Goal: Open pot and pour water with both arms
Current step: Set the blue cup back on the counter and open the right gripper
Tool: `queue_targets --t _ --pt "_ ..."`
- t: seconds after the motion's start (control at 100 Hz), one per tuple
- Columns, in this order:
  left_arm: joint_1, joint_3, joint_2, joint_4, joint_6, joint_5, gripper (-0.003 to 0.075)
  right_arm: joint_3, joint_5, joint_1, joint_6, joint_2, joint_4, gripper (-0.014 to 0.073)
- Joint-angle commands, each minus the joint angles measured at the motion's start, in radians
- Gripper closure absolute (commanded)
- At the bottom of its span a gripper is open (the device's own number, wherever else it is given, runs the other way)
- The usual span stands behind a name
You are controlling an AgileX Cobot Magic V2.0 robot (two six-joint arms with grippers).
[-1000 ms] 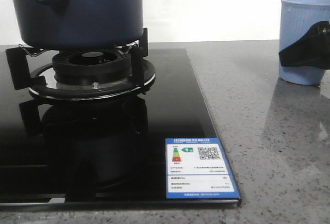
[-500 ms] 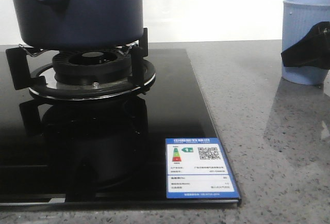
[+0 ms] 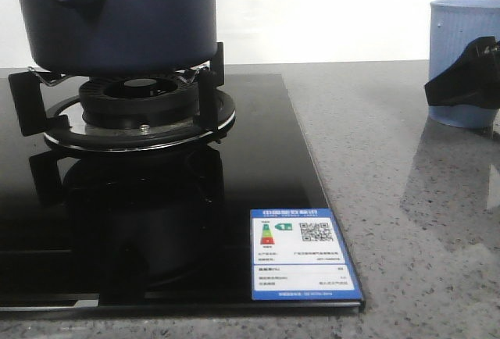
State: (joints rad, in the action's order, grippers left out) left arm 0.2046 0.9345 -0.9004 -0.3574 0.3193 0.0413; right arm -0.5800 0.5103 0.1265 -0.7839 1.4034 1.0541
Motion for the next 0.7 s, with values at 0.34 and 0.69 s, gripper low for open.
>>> queue_targets --t 0.34,0.69 --pt "-0.001 0.04 0.018 -0.001 0.001 -0.106 0.0318 0.004 -0.007 0.006 -0.348 -0.118 0.278 -0.0076" --pt "0.003 0.04 0.018 -0.003 0.001 -0.106 0.0318 0.088 -0.079 0.006 -0.456 -0.347 0.336 -0.0076"
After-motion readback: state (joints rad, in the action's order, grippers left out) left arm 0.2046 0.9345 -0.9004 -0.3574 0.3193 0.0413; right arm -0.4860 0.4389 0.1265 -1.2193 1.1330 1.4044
